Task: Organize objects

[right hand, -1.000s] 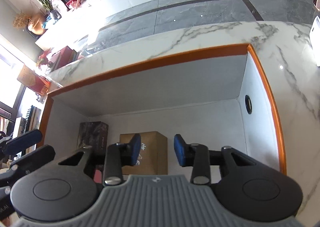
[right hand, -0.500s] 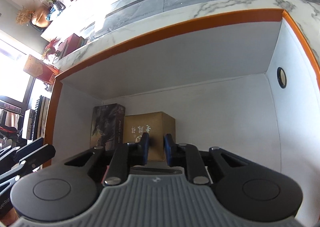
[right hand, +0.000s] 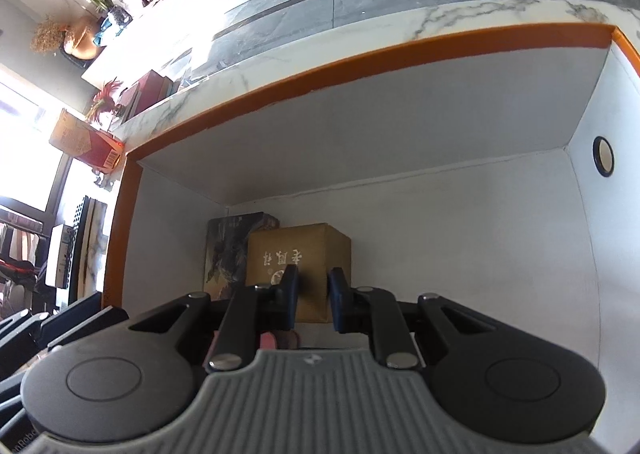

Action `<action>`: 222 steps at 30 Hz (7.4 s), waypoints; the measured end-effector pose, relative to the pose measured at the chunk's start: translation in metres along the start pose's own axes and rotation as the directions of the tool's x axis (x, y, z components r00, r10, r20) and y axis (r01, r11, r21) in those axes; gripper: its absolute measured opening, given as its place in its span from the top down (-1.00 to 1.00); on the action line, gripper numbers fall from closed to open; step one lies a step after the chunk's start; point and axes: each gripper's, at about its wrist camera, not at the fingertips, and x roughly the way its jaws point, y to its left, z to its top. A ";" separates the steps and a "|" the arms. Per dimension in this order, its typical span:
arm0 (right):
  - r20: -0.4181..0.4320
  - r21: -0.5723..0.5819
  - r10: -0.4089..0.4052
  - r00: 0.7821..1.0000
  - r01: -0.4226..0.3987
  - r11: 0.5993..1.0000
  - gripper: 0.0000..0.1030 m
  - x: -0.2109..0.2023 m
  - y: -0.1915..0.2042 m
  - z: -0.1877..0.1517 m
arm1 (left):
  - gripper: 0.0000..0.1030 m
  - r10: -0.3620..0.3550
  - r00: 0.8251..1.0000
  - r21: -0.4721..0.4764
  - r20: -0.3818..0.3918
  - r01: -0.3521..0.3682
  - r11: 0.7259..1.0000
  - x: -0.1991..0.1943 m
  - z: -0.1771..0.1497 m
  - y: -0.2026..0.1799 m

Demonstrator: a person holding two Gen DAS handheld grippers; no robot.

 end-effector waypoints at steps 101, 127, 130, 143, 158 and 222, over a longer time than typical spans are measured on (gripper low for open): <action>0.040 -0.281 -0.027 0.999 0.037 0.959 0.00 -0.150 -0.073 -0.276 | -0.16 -0.184 0.977 0.091 -0.111 0.195 0.977 -0.079 -0.188 -0.135; 0.163 -0.342 0.059 0.985 0.001 0.940 0.17 -0.198 -0.037 -0.229 | -0.17 -0.346 0.935 -0.220 0.083 0.356 0.908 -0.124 -0.089 -0.063; 0.245 -0.362 0.069 0.967 0.025 0.932 0.17 -0.218 -0.033 -0.198 | -0.17 -0.351 0.929 -0.228 0.115 0.369 0.901 -0.116 -0.054 -0.060; 0.393 -0.331 -0.055 0.918 0.197 0.923 0.17 -0.208 -0.043 -0.082 | -0.17 -0.520 0.854 -0.515 -0.016 0.439 0.736 0.052 -0.002 -0.058; 0.240 -0.322 -0.072 0.968 0.149 0.935 0.17 -0.133 -0.063 -0.054 | -0.30 -0.534 0.820 -0.616 -0.208 0.314 0.722 0.120 -0.024 -0.067; 0.191 -0.235 -0.024 0.981 0.070 0.970 0.09 -0.014 0.042 0.022 | 0.10 -0.131 0.986 -0.392 0.102 0.161 0.906 0.002 0.012 0.040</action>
